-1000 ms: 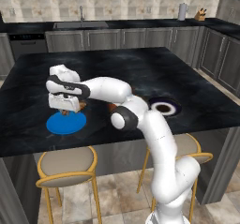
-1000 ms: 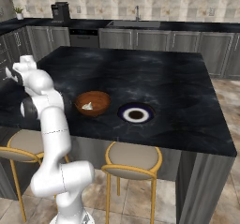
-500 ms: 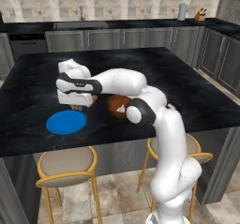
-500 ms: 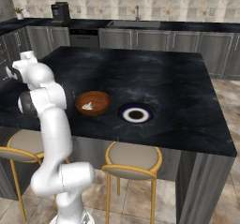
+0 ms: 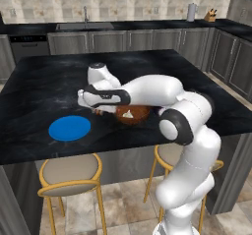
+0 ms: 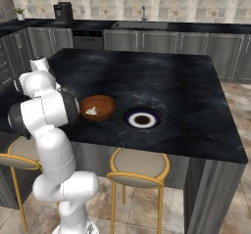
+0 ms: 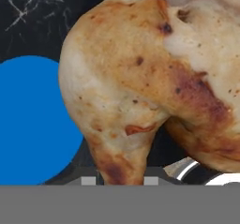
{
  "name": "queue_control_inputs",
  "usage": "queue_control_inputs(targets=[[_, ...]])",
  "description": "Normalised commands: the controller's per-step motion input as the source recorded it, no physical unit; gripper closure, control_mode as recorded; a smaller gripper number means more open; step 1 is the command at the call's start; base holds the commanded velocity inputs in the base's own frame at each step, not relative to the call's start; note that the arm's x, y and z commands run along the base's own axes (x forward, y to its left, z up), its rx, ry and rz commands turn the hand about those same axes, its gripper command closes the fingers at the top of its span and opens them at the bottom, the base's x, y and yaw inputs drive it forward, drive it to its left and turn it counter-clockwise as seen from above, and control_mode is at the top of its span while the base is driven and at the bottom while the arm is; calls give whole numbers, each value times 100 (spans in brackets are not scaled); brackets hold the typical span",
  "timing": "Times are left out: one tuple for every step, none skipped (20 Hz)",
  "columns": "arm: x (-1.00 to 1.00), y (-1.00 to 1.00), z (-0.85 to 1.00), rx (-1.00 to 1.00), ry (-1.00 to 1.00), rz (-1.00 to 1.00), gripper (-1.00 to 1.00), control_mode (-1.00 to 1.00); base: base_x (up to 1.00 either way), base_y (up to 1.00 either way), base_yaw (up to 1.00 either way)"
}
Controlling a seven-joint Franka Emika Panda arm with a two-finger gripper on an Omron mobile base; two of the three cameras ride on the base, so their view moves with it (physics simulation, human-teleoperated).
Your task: Pick the chicken drumstick and garlic from their plates and place them in the bowl. Then put the bowl in the fridge.
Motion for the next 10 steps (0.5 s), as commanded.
queue_control_inputs(targets=[[0, -76, 9, 24, -17, 0, 100, -100, 0, 0, 0], [0, -74, 12, 24, -15, 0, 100, -100, 0, 0, 0], [5, -71, 14, 24, -10, 0, 100, -100, 0, 0, 0], [12, -69, 18, 27, -4, 0, 100, -100, 0, 0, 0], [22, -64, 20, 25, 0, 0, 100, -100, 0, 0, 0], [27, -61, 20, 24, 0, 0, 100, -100, 0, 0, 0], [28, -59, 16, 24, 2, 1, 100, -100, 0, 0, 0], [29, -59, 14, 23, 4, 2, 100, -100, 0, 0, 0], [31, -57, 13, 21, 5, 3, 100, -100, 0, 0, 0], [35, -54, 12, 20, 7, 6, 100, -100, 0, 0, 0]])
